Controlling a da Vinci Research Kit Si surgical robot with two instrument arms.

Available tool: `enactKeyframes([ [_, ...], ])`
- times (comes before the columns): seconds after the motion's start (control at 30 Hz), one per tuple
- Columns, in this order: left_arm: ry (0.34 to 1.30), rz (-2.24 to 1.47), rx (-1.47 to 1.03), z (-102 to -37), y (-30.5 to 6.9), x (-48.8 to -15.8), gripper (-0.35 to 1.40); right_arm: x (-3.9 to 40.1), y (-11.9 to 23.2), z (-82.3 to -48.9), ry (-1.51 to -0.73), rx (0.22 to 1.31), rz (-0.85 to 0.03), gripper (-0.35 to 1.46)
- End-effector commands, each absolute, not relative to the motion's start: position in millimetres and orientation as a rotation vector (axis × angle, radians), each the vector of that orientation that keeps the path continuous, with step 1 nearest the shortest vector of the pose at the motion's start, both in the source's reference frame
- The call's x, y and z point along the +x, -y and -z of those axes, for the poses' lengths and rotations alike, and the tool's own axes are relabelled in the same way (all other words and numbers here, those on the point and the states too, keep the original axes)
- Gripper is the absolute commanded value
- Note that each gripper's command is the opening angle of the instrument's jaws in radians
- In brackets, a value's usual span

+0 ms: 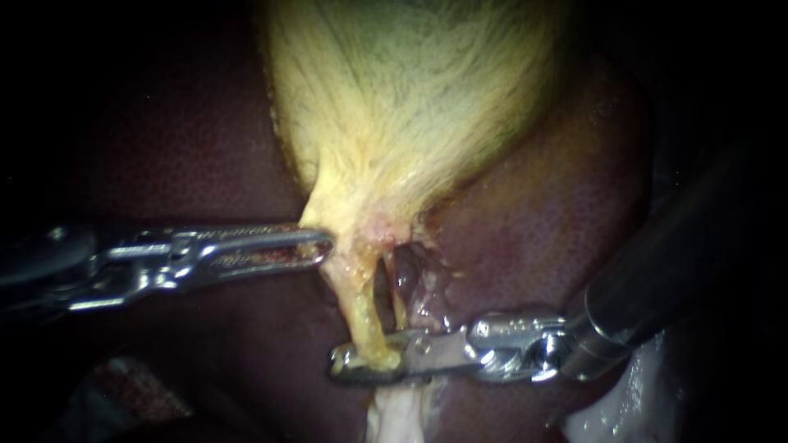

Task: Going back first clip left tube

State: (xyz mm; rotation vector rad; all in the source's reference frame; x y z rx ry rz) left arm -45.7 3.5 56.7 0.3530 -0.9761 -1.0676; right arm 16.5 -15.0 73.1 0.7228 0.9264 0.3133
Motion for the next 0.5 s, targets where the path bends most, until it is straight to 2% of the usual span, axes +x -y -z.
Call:
enactKeyframes([
  [0.03,0.976,1.068,0.353,-56.7,-3.5,-45.7,-0.27,16.4,15.0,-73.1,-0.926,0.723,-0.314,-0.35],
  [0.3,0.976,1.068,0.353,-56.6,-3.5,-45.7,-0.27,16.6,14.9,-73.2,-0.923,0.730,-0.307,-0.34],
  [0.4,0.976,1.068,0.353,-56.6,-3.5,-45.7,-0.27,16.8,14.9,-73.2,-0.933,0.727,-0.293,0.04],
  [0.5,0.976,1.068,0.353,-56.6,-3.5,-45.7,-0.27,16.9,14.9,-73.2,-0.958,0.710,-0.256,0.25],
])
